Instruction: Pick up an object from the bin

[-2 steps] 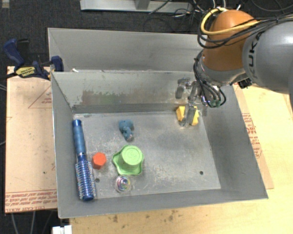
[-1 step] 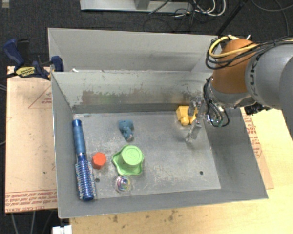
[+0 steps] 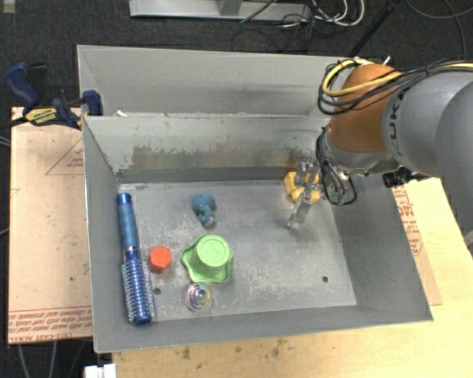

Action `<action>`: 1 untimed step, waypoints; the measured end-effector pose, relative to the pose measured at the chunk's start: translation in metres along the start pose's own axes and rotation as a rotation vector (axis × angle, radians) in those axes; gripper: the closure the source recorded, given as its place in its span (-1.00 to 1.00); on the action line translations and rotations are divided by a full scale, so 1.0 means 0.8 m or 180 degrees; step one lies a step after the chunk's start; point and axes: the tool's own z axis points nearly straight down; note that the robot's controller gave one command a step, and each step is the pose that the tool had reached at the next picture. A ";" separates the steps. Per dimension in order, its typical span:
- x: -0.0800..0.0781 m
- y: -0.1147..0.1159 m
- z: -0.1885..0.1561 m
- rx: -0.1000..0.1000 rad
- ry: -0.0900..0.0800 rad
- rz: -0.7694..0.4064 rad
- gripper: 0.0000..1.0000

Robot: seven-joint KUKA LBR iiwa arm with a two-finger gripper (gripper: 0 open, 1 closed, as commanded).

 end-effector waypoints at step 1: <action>-0.004 -0.094 0.004 0.0016 0.0015 -0.0335 -1.00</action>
Offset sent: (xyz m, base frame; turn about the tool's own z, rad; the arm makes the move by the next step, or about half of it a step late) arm -0.0211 -0.0678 -0.0050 -0.1111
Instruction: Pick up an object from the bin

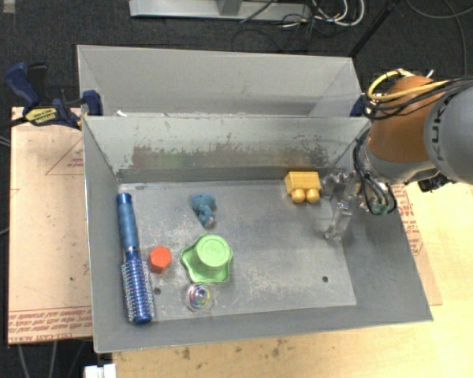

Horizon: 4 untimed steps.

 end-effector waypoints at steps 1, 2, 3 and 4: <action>-0.018 0.085 0.001 -0.0018 0.0013 0.0890 -1.00; 0.009 0.146 0.002 -0.0012 0.0021 0.1426 -1.00; 0.026 0.203 0.002 -0.0009 0.0021 0.1318 -1.00; 0.025 0.201 0.000 -0.0006 0.0017 0.1327 1.00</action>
Offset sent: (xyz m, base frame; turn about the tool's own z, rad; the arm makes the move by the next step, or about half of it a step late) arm 0.0260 0.0602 -0.0018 0.2844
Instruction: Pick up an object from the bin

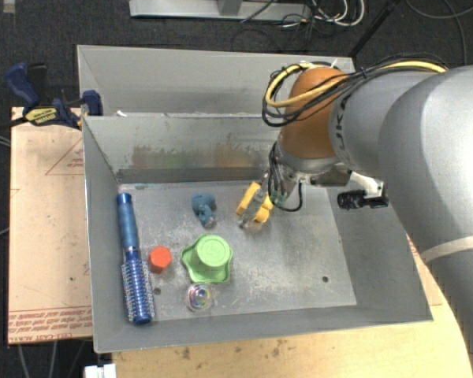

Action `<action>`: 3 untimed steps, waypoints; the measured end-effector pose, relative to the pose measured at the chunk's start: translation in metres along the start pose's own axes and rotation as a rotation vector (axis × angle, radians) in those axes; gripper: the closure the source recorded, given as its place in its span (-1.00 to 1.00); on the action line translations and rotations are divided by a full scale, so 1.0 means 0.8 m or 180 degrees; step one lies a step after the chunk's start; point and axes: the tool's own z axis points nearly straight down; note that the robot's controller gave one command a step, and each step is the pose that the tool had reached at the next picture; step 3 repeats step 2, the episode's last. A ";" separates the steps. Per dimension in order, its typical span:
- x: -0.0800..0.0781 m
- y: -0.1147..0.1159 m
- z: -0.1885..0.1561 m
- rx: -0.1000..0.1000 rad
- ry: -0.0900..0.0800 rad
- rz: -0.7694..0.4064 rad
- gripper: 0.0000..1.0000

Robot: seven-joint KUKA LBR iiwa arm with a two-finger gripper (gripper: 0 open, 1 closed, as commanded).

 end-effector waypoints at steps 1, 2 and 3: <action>0.031 -0.024 -0.128 -0.0015 -0.0018 -0.0056 1.00; -0.004 -0.007 -0.217 -0.0020 -0.0028 -0.0092 1.00; -0.004 -0.007 -0.217 -0.0020 -0.0028 -0.0092 1.00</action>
Offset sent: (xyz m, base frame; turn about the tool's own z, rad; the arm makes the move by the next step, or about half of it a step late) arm -0.0333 -0.0013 0.0978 -0.0179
